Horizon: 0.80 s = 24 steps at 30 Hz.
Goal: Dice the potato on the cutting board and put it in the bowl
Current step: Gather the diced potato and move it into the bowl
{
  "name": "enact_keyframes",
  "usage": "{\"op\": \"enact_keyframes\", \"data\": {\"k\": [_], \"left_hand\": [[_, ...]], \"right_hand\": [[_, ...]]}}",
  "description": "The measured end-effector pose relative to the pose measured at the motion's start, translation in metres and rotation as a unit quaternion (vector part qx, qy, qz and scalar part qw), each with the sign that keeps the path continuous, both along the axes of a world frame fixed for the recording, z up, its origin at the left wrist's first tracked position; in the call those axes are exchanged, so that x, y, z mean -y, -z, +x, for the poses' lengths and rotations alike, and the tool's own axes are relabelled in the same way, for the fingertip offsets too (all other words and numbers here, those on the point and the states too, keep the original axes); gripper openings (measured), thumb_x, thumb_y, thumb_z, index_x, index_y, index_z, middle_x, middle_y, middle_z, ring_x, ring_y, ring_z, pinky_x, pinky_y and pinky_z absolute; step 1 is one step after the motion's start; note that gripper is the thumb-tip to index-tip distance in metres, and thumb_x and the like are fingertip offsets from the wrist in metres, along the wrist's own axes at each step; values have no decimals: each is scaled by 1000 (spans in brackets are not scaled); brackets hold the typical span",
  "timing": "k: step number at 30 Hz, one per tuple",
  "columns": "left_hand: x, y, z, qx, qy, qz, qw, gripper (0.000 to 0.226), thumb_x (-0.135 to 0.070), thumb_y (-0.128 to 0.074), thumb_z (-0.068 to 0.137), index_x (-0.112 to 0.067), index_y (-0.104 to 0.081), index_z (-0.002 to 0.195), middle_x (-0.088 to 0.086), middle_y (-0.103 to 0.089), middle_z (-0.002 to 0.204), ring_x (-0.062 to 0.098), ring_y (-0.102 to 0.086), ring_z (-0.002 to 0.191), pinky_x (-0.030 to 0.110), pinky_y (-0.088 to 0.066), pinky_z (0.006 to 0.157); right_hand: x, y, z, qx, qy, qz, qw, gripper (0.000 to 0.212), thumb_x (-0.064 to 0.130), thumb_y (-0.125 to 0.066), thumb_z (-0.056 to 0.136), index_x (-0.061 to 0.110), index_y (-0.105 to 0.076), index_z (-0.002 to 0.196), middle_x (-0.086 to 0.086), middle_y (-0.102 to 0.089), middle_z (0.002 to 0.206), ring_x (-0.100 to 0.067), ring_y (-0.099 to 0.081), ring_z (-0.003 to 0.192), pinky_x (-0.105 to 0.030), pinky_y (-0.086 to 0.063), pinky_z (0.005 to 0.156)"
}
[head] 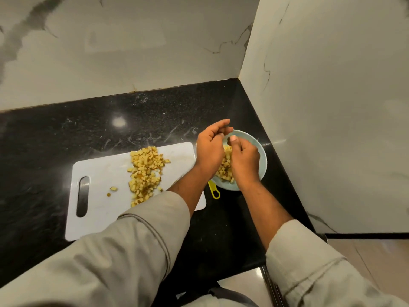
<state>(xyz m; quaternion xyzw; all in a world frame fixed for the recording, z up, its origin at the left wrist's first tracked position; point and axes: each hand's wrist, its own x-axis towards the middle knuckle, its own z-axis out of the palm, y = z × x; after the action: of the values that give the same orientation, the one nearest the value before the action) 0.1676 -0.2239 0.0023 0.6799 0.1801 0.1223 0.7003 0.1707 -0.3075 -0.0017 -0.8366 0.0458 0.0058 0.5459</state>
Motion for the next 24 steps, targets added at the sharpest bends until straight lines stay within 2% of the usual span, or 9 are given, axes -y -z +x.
{"op": "enact_keyframes", "data": {"k": [4, 6, 8, 10, 12, 15, 17, 21, 24], "left_hand": [[-23, 1, -27, 28, -22, 72, 997, 31, -6, -46, 97, -14, -65, 121, -3, -70, 103, 5, -64, 100, 21, -51, 89], [-46, 7, -55, 51, -33, 164, 985, 29, -5, -50, 96, -10, -65, 120, 0, -70, 107, 8, -64, 102, 19, -50, 89], [-76, 18, -90, 61, -31, 281, 957, 28, -3, -52, 93, -6, -67, 116, 6, -69, 112, 14, -62, 106, 24, -48, 94], [-109, 34, -125, 51, -13, 372, 927, 26, -2, -54, 92, -3, -67, 115, 9, -66, 116, 19, -58, 113, 28, -43, 101], [-140, 48, -152, 18, 4, 413, 910, 26, -4, -54, 94, -3, -65, 118, 9, -62, 121, 20, -52, 122, 31, -39, 106], [-171, 61, -173, -50, 13, 376, 925, 31, -14, -51, 98, -8, -60, 128, 7, -54, 135, 18, -41, 134, 22, -30, 112], [-180, 66, -177, -65, 9, 340, 938, 33, -18, -48, 100, -10, -58, 130, 4, -52, 138, 9, -37, 134, 7, -21, 108], [-188, 70, -180, -53, -47, 267, 961, 30, -16, -48, 100, -13, -60, 127, 2, -57, 132, 9, -47, 126, 17, -32, 108], [-190, 69, -183, -38, -35, 249, 967, 30, -9, -47, 99, -13, -61, 126, -5, -57, 128, 12, -50, 125, 22, -36, 108]], "right_hand": [[-10, -4, -18, 32, 25, 14, 999, 26, 34, -45, 101, 26, -66, 88, 9, -65, 82, -3, -63, 80, -22, -54, 73], [-23, -2, -37, 82, -9, 25, 996, 21, 30, -48, 100, 25, -67, 90, 13, -65, 84, 0, -60, 84, -17, -49, 76], [-39, 6, -63, 130, -89, 1, 988, 18, 25, -53, 97, 18, -70, 97, 10, -67, 92, 0, -59, 90, -15, -46, 79], [-49, 20, -88, 165, -192, -48, 966, 21, 20, -61, 92, 8, -70, 108, -3, -68, 107, -10, -60, 103, -24, -47, 89], [-52, 39, -107, 166, -312, -131, 926, 44, 30, -69, 88, 9, -62, 126, -11, -59, 128, -21, -50, 125, -33, -40, 105], [-58, 64, -124, 167, -439, -358, 807, 93, 74, -51, 80, 27, -18, 154, -8, -9, 161, -26, 2, 148, -49, -3, 119], [-69, 74, -130, 214, -443, -441, 751, 106, 88, -36, 72, 33, 1, 154, -6, 11, 161, -29, 17, 146, -59, 5, 115], [-93, 79, -126, 311, -417, -468, 714, 105, 91, -30, 71, 31, -6, 154, -11, 0, 161, -35, 3, 147, -66, -6, 112], [-107, 80, -116, 419, -395, -433, 693, 82, 77, -35, 86, 31, -24, 152, -9, -19, 159, -34, -15, 146, -65, -20, 109]]}}
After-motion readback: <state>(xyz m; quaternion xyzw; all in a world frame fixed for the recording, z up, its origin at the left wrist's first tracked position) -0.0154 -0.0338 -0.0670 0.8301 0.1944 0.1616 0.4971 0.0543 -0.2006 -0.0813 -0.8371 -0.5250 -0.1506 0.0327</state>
